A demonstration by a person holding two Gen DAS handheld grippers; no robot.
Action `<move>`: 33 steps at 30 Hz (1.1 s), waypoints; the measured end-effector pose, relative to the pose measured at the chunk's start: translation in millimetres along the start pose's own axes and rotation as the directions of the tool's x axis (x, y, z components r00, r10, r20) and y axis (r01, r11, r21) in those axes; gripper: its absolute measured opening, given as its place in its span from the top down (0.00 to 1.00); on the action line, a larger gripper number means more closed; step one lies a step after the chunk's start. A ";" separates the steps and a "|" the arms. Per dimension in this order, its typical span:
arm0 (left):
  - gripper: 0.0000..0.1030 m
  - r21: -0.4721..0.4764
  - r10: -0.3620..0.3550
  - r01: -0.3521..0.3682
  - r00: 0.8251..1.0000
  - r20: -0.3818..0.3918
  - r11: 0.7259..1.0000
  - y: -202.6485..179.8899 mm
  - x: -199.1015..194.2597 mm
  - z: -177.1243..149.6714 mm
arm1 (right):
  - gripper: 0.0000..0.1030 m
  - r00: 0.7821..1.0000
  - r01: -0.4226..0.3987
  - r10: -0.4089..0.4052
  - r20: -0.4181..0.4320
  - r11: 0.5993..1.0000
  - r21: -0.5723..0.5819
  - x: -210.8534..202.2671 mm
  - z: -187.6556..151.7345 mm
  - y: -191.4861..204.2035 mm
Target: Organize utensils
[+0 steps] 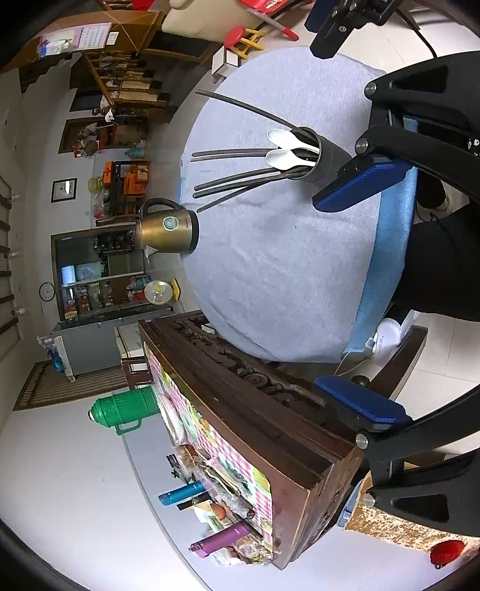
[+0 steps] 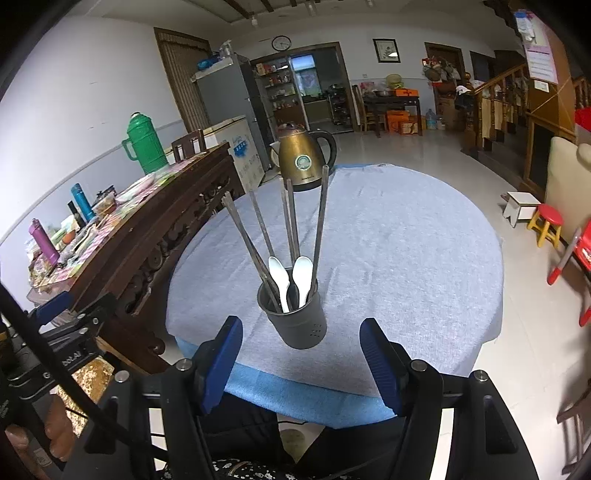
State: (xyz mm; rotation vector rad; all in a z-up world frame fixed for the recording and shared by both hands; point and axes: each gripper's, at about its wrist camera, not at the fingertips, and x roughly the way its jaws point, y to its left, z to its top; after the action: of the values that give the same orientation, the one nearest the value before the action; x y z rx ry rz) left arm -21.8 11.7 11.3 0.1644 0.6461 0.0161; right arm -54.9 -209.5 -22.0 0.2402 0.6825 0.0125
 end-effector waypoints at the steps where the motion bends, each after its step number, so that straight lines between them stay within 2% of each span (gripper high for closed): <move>1: 0.12 -0.002 0.004 -0.004 1.000 0.001 1.000 0.2 0.3 -0.7 | 0.32 1.000 0.008 -0.008 -0.001 1.000 -0.003 1.6 -1.2 0.8; 12: 0.12 0.006 0.011 -0.011 1.000 -0.020 1.000 0.0 8.1 -7.6 | 0.32 1.000 0.020 -0.019 -0.013 0.999 0.043 16.1 -12.6 0.0; 33: 0.12 0.000 -0.003 0.003 1.000 -0.028 1.000 -0.5 8.7 -12.9 | 0.32 0.999 0.017 -0.016 -0.031 0.999 0.036 21.7 -17.2 3.3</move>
State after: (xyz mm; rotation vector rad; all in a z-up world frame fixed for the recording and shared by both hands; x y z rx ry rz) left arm -22.6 13.8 -4.1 0.1634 0.6739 0.0160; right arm -48.6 -200.7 -47.7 0.2694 0.7161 -0.0120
